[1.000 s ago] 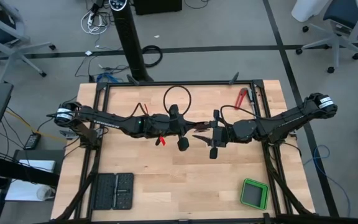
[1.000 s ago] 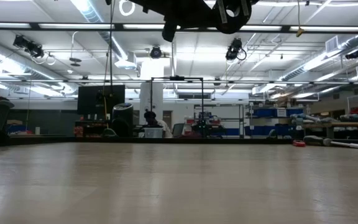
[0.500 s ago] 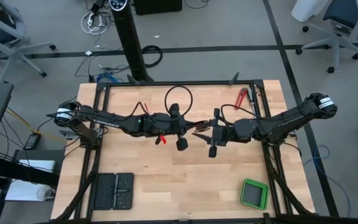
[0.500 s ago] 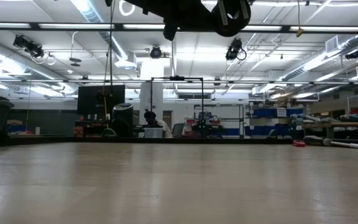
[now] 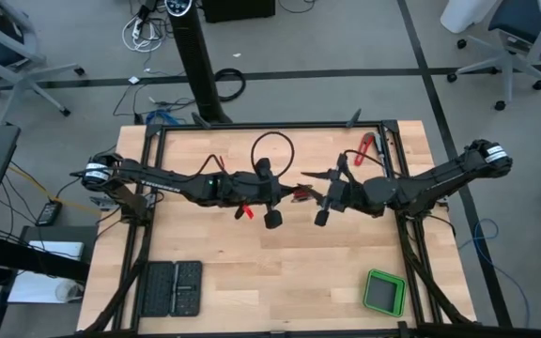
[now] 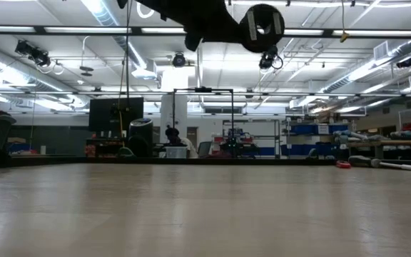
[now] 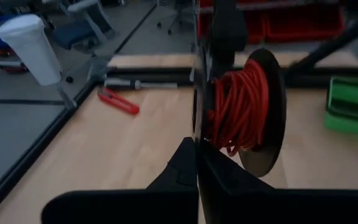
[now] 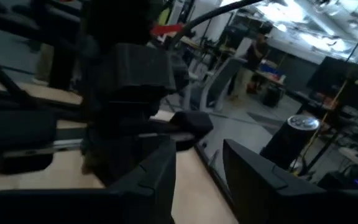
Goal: Coil cords
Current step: Coil the red wire onto the black spool
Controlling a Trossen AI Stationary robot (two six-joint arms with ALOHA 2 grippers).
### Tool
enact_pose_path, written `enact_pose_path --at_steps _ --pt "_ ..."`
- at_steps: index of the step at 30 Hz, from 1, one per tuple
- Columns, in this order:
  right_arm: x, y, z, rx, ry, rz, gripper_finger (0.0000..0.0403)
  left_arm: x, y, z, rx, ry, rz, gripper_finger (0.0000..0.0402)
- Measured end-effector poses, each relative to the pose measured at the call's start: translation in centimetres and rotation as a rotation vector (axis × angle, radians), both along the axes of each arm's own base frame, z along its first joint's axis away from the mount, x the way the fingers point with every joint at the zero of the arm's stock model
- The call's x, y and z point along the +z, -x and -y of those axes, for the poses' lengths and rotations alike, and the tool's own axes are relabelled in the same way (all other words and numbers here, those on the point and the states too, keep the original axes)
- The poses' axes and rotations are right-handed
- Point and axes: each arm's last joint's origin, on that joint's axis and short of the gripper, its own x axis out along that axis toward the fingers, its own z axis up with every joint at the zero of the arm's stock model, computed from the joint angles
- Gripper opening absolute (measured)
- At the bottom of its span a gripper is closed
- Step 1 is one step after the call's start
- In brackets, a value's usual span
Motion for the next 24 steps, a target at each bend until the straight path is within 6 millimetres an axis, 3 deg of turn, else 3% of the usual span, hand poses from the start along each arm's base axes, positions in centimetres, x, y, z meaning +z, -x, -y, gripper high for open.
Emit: enact_pose_path --at_steps 5,9,14,24 --pt "-0.2 1.8 0.5 0.058 -0.102 -0.084 0.0129 -0.9 0.3 0.0 -0.012 -0.033 -0.105 0.0001" --pt "-1.8 2.2 1.3 0.099 -0.229 -0.234 0.0122 -1.7 0.8 0.0 -0.012 -0.036 -0.206 0.0001" --pt "-3.9 1.9 1.4 0.073 -0.324 -0.376 0.0115 -2.9 1.6 0.0 -0.029 0.048 -0.343 0.0001" --pt "-6.0 0.6 0.2 0.101 -0.393 -0.457 0.0112 -6.5 2.1 1.0 -0.071 0.173 -0.548 0.0001"
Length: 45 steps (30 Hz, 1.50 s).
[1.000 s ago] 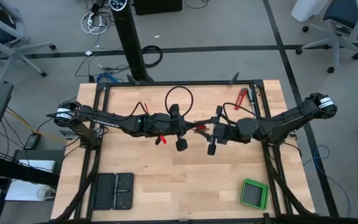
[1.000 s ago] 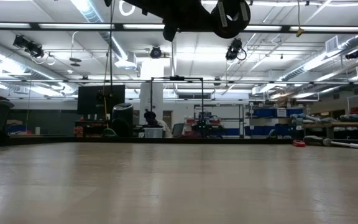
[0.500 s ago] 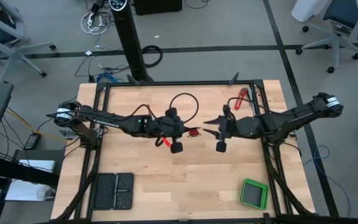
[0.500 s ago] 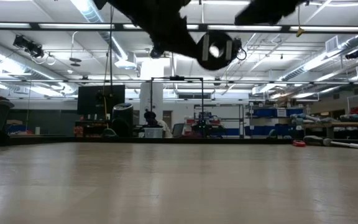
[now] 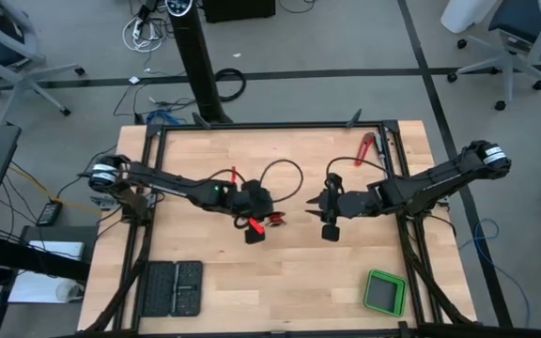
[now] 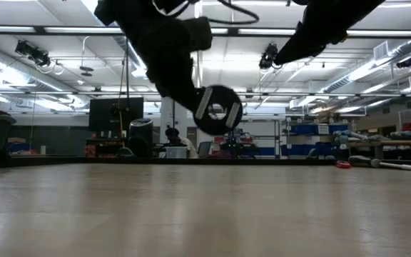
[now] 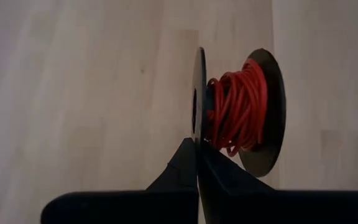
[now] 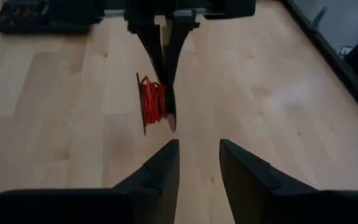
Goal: Coil cords
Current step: Coil the red wire onto the black spool
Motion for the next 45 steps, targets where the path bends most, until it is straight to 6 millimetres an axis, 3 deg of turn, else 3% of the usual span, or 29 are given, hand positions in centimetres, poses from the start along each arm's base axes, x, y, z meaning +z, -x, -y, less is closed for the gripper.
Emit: enact_pose_path --at_steps 7,17,22,34,45 --pt "-1.4 0.0 -0.9 0.037 -0.006 -0.006 0.0105 -3.1 -1.2 1.2 -0.033 -0.009 -0.043 0.0001" --pt "-5.5 2.0 -0.7 0.043 -0.111 0.084 0.0103 -3.3 -1.5 1.8 -0.046 -0.007 -0.015 0.0002" --pt "-6.7 2.5 -0.7 0.049 -0.13 0.126 0.0102 -3.7 -1.3 1.8 -0.034 0.004 -0.023 0.0023" --pt "-6.9 2.6 -0.7 0.053 -0.128 0.134 0.01 -3.8 -1.2 1.7 0.005 -0.015 -0.04 0.0105" --pt "-6.9 2.6 -0.6 0.053 -0.113 0.129 0.01 -3.8 -1.1 1.6 0.009 -0.014 -0.043 0.0132"
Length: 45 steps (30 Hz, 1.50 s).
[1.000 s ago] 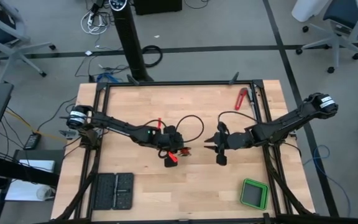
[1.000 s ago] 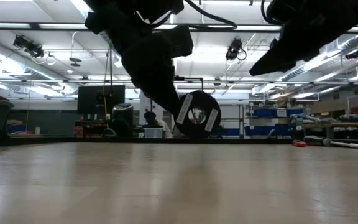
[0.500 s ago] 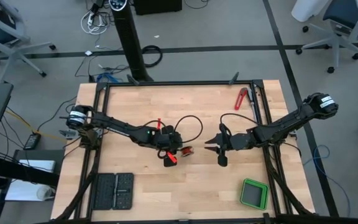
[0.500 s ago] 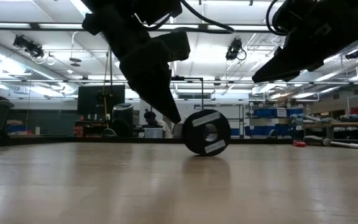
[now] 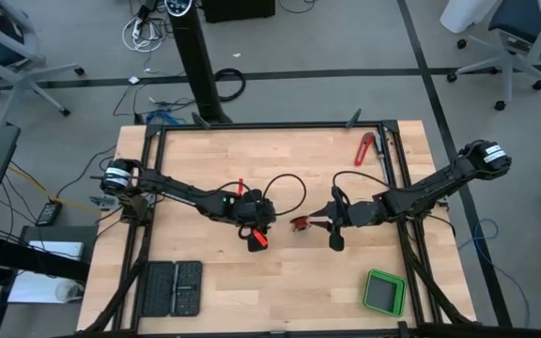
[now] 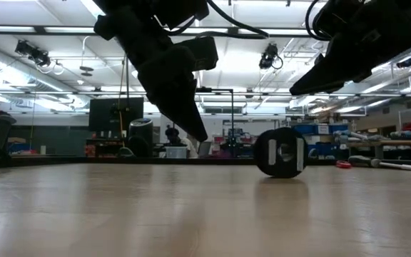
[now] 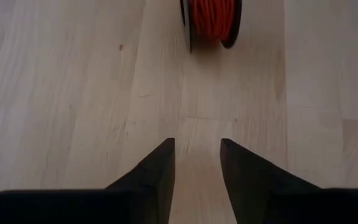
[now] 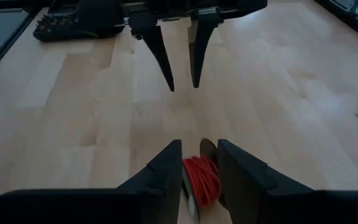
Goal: Coil cords
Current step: Coil the red wire onto the black spool, then return to Home Position
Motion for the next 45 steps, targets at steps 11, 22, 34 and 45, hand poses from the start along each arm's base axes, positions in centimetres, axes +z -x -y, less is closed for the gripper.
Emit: enact_pose_path --at_steps 11,22,34,45 --pt "-0.6 0.7 0.3 -0.024 0.011 -0.09 0.01 -0.1 0.1 0.0 0.002 -0.001 -0.017 0.0132" --pt "3.7 4.1 0.9 0.021 0.02 0.068 0.01 5.6 1.2 1.8 -0.126 -0.102 0.227 0.0132" --pt "3.4 9.4 1.5 0.235 -0.028 0.238 0.01 8.2 8.1 2.2 -0.175 0.031 0.582 0.0131" --pt "0.2 11.2 1.5 0.474 -0.216 0.346 0.01 2.6 14.4 1.0 -0.172 0.24 0.824 0.0131"
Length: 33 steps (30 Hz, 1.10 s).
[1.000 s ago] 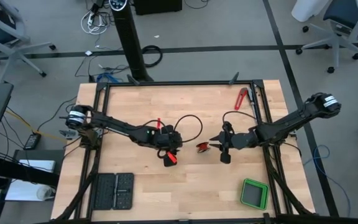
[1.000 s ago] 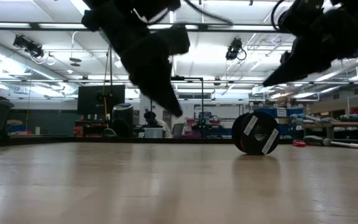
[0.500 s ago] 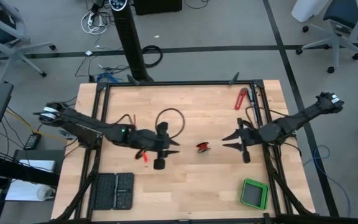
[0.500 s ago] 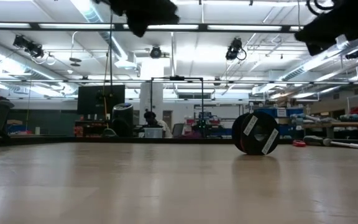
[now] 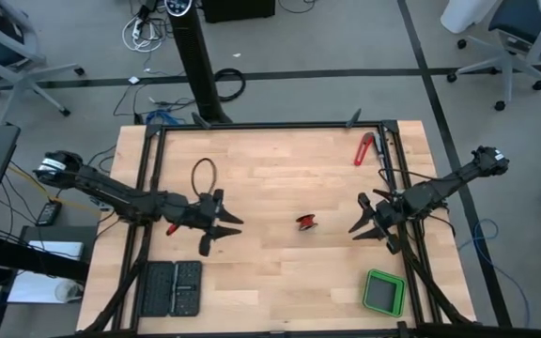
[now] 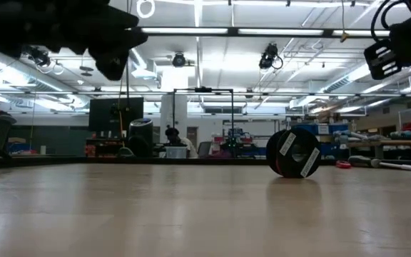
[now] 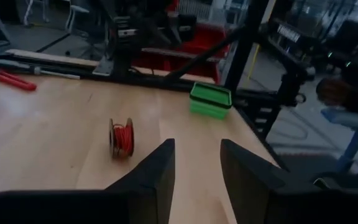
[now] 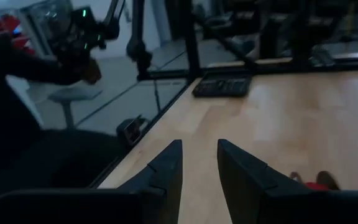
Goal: Coil cords
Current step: Return to Home Position
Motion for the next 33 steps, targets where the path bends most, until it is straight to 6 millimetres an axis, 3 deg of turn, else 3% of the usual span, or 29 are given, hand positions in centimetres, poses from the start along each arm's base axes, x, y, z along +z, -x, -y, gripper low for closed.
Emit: enact_pose_path --at_steps 10,21,33 --pt "0.1 0.0 0.5 -0.14 -0.001 0.021 0.01 -3.8 2.9 -0.8 0.01 0.059 0.021 0.0131" --pt "0.2 -0.1 0.5 -0.139 -0.004 0.026 0.01 -4.3 3.2 -1.5 0.217 0.051 0.017 0.0131" --pt "0.2 0.0 0.5 -0.139 -0.007 0.031 0.01 -4.9 3.3 -1.6 0.229 0.027 -0.037 0.0131"
